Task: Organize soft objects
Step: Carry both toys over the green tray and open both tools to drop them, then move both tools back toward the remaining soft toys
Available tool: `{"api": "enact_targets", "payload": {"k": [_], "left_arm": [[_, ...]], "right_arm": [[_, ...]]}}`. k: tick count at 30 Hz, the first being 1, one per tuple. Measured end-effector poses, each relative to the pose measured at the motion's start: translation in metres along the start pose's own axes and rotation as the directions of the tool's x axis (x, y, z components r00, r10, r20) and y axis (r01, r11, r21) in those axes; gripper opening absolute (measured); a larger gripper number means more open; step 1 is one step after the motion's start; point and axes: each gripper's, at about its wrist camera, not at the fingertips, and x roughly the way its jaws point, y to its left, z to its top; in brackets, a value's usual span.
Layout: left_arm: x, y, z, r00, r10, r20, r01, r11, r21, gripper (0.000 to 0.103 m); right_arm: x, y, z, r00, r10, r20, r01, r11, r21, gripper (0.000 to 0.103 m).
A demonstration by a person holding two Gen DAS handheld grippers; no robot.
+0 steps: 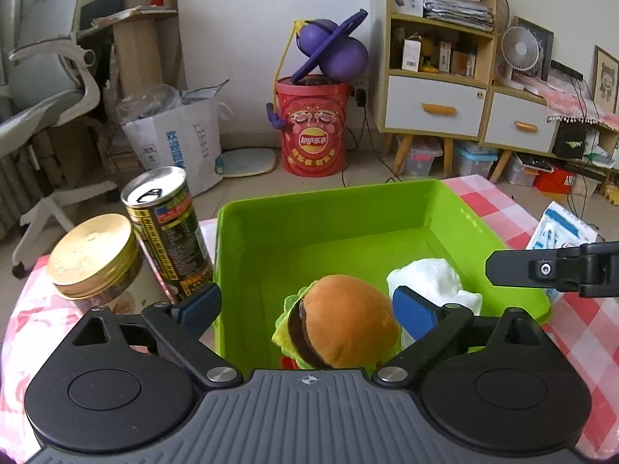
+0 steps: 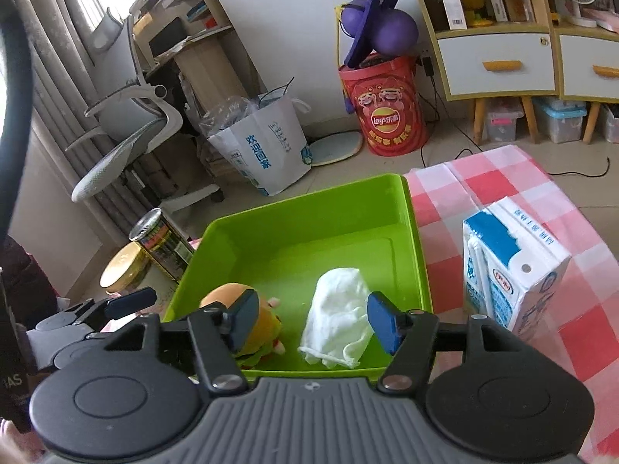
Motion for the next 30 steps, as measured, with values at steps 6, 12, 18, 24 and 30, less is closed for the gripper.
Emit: {"api": "enact_targets", "payload": {"k": [6,12,18,24,30], "left_arm": [[-0.028,0.008,-0.002,1.000,0.016,0.012,-0.016,1.000,-0.011,0.098],[-0.063,0.028,-0.008,0.999,0.048,0.018,-0.047,0.998,-0.045,0.098],[-0.098,0.045,-0.022,0.997,0.083,-0.001,-0.083,0.993,-0.078,0.098],[-0.130,0.052,-0.042,0.993,0.108,-0.049,-0.113,0.986,-0.126,0.098],[-0.152,0.054,-0.073,0.991,0.104,-0.080,-0.118,0.972,-0.203,0.098]], "right_arm": [[-0.025,0.008,0.000,1.000,-0.018,0.011,0.019,0.999,-0.050,0.060],[-0.059,0.019,-0.003,0.999,-0.052,0.018,0.053,0.993,-0.106,0.069],[-0.088,0.027,-0.016,0.998,-0.066,0.013,0.067,0.987,-0.146,0.073],[-0.111,0.039,-0.034,0.997,-0.078,-0.012,0.074,0.981,-0.180,0.074],[-0.122,0.043,-0.061,0.998,-0.069,-0.010,0.065,0.973,-0.220,0.077]]}}
